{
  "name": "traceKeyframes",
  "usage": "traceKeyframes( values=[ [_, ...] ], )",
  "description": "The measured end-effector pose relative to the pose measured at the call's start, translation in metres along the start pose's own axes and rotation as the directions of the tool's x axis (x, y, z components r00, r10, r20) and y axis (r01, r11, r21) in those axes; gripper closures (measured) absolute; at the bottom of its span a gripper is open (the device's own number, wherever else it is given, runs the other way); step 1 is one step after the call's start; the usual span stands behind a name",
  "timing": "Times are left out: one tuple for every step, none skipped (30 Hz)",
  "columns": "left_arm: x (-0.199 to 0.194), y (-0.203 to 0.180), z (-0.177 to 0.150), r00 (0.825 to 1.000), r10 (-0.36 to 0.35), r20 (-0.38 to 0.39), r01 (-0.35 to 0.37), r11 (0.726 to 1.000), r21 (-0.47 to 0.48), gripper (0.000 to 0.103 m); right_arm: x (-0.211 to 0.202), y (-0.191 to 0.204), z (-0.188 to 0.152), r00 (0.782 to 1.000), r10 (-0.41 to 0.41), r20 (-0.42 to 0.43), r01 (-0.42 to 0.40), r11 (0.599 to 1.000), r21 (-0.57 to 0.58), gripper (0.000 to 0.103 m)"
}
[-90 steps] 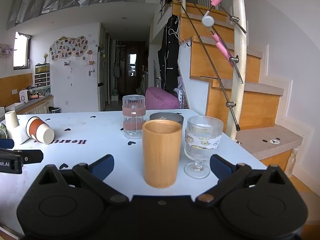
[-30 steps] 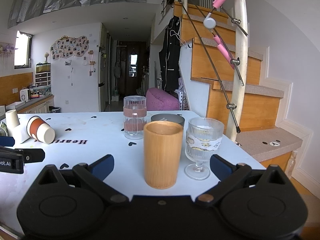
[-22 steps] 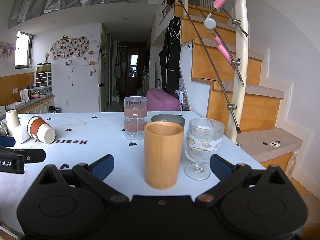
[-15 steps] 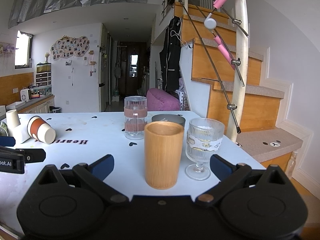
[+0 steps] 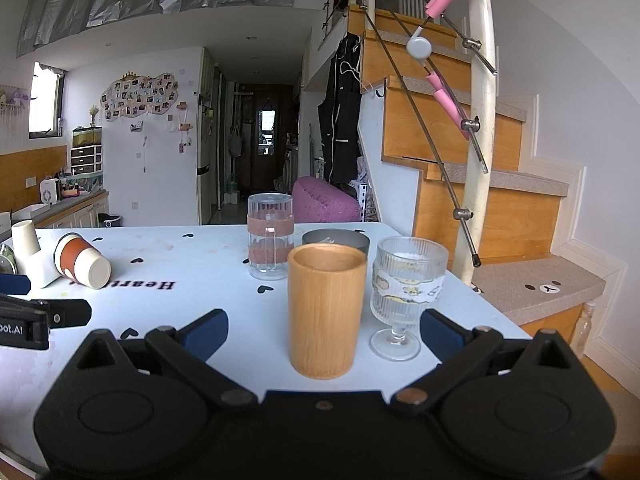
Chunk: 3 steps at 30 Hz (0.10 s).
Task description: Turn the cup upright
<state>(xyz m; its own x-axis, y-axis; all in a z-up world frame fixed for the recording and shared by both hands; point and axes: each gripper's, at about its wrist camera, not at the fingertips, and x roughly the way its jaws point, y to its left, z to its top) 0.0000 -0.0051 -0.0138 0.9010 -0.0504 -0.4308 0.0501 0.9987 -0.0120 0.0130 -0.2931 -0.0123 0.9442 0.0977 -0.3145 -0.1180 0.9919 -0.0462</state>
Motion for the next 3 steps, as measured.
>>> traceKeyframes(
  values=[
    [-0.0007, -0.0012, 0.0004, 1.000, 0.000, 0.000, 0.000, 1.000, 0.001, 0.000, 0.0000, 0.0000, -0.0001, 1.000, 0.000, -0.001, 0.000, 1.000, 0.000, 0.000],
    [-0.0010, -0.0009, 0.0004, 1.000, 0.000, -0.001, 0.000, 1.000, 0.001, 0.000, -0.0001, 0.0000, -0.0001, 1.000, 0.000, -0.001, 0.000, 1.000, 0.000, 0.000],
    [-0.0008, -0.0012, 0.0005, 1.000, 0.000, 0.000, 0.000, 1.000, 0.001, 0.000, 0.0000, 0.0000, 0.0000, 1.000, 0.000, -0.001, 0.000, 1.000, 0.000, 0.000]
  ],
)
